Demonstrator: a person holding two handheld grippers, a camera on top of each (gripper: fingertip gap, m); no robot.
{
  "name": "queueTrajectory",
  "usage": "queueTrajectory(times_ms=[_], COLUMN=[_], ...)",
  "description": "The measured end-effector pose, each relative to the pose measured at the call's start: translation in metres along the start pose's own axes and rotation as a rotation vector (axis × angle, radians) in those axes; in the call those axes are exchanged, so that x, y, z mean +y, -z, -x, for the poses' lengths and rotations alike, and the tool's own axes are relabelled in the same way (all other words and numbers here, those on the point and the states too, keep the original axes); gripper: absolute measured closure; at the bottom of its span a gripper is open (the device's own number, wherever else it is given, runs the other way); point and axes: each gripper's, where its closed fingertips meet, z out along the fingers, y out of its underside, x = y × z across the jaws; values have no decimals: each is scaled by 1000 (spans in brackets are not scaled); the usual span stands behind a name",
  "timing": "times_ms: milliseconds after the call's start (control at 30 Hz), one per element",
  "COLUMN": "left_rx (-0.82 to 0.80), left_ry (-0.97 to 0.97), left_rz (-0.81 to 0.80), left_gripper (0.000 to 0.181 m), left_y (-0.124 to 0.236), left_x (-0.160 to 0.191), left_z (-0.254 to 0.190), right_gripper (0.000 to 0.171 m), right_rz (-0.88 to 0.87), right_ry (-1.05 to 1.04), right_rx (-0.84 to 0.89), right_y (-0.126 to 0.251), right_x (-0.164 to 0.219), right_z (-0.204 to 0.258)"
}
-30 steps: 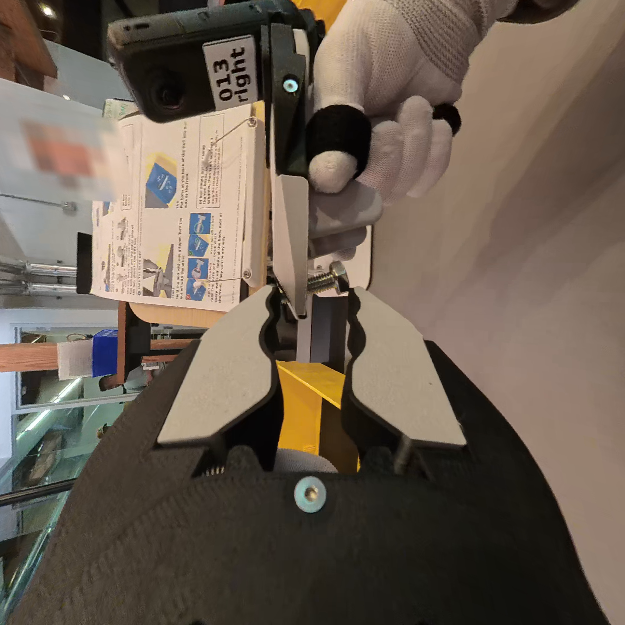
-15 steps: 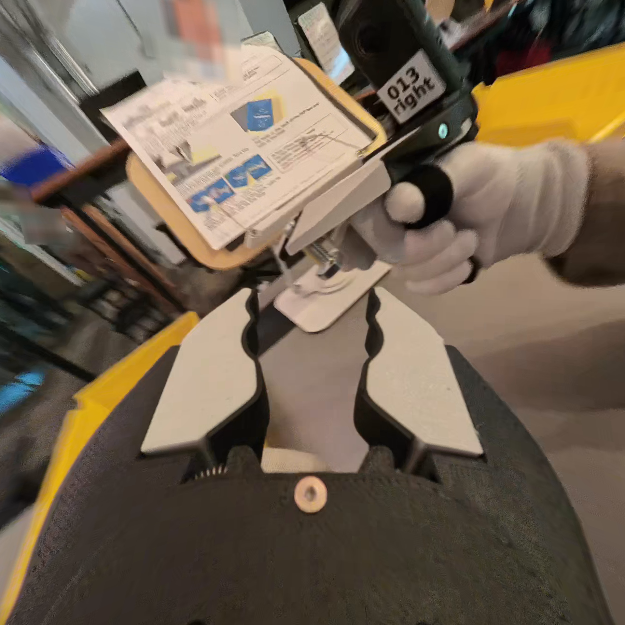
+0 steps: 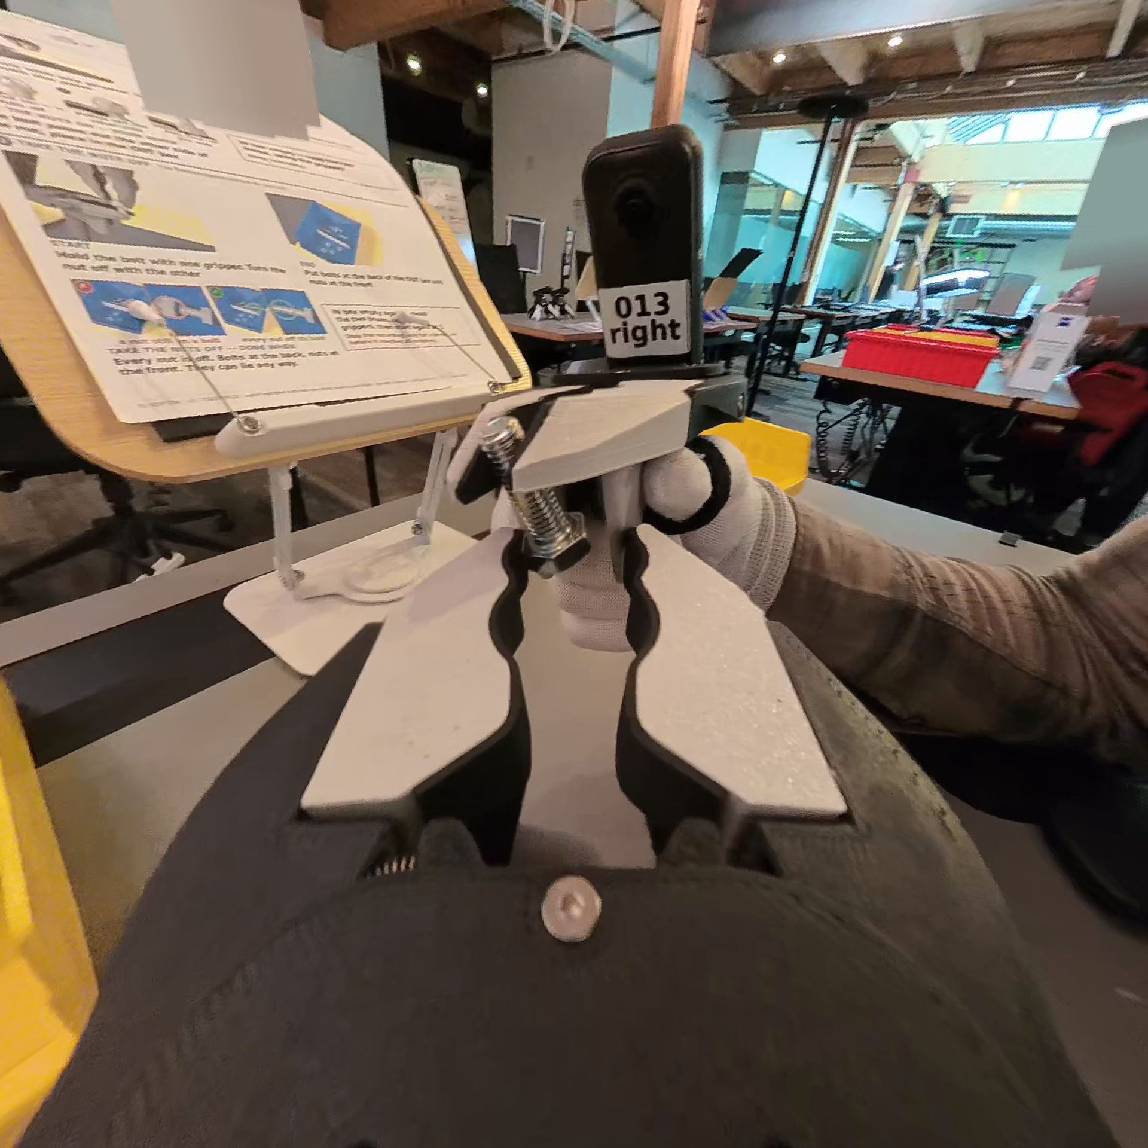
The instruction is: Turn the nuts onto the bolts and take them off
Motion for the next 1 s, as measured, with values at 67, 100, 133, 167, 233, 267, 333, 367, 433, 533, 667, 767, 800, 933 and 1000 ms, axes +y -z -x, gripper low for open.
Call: queueTrajectory(times_ms=[67,100,133,167,233,267,333,367,433,533,667,767,800,933,1000], left_rx=[33,40,52,63,82,96,112,129,152,166,204,224,219,148,154], left_ry=[6,12,19,16,17,17,21,27,25,13,25,22,15,11,13], left_rz=[-9,-5,6,18,46,53,71,80,94,111,109,100,104,57,43], left_gripper=[156,158,159,160,160,161,161,162,164,164,164,164,164,157,154], left_y=[2,3,3,4,6,8,10,11,14,15,20,21,21,20,21], left_x=[-1,0,2,4,8,9,12,13,16,23,30,33,36,31,30], left_z=[-4,-5,-6,-7,-7,-8,-9,-10,-13,-14,-15,-16,-15,0,0], right_gripper=[162,162,162,162,161,161,161,161,161,160,160,160,160,164,164], right_rz=[0,7,20,34,57,66,89,101,125,164,204,230,239,229,235], right_ry=[0,3,10,16,26,26,34,39,44,57,81,96,95,98,107], right_rx=[-14,-16,-17,-22,-24,-28,-30,-32,-40,-45,-39,-44,-42,-23,-6], right_y=[-2,-3,-3,-4,-6,-8,-10,-11,-13,-14,-13,-14,-14,-13,-13], right_x=[0,1,4,6,11,13,17,19,24,31,36,41,43,42,44], right_z=[3,3,4,5,6,6,8,9,10,12,12,13,12,8,4])
